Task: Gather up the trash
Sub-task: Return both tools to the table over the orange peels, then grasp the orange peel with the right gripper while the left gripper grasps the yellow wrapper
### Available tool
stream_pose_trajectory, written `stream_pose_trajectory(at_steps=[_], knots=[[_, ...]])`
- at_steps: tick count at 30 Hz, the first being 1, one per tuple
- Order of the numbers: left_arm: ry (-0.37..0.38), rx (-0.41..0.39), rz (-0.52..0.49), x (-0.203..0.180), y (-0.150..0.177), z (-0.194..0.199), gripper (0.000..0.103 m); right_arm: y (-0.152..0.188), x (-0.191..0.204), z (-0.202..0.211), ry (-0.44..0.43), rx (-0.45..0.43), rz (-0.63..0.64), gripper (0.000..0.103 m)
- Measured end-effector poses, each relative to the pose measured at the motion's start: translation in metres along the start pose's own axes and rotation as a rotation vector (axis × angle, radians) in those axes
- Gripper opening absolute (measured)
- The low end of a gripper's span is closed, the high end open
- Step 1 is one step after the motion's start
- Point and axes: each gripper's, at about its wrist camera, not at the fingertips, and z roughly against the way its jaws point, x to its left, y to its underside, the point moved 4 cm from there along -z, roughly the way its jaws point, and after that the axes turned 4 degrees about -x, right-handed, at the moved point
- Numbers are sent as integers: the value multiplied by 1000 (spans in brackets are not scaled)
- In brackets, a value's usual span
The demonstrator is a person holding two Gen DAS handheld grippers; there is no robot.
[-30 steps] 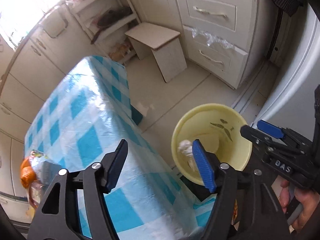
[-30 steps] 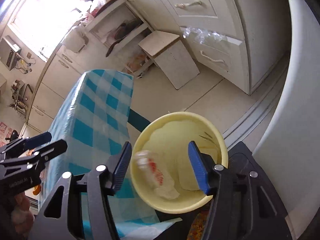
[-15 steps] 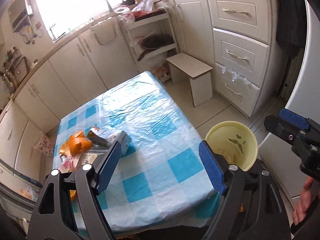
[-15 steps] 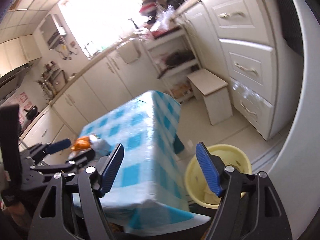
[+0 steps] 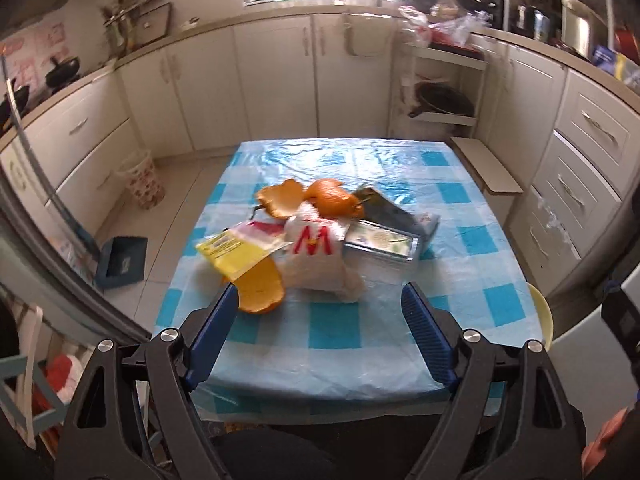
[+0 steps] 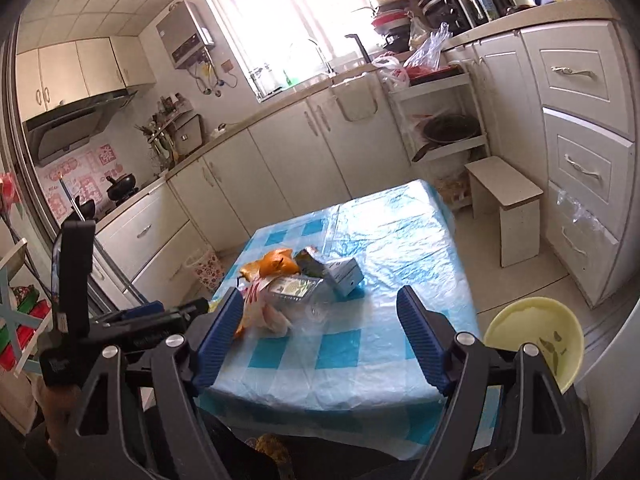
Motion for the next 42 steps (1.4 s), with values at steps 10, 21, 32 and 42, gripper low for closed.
stream_pose_trajectory(at_steps=[10, 21, 32, 42], knots=[[-33, 40, 266, 96, 20, -17, 81, 8, 18, -9, 44, 8, 58, 79], [-8, 124, 308, 125, 22, -53, 82, 7, 57, -74, 3, 77, 174, 79], [98, 235, 451, 152, 29, -125, 82, -5, 85, -157, -33, 146, 275, 79], [168, 291, 562, 153, 14, -185, 82, -10, 104, -251, -14, 332, 373, 79]])
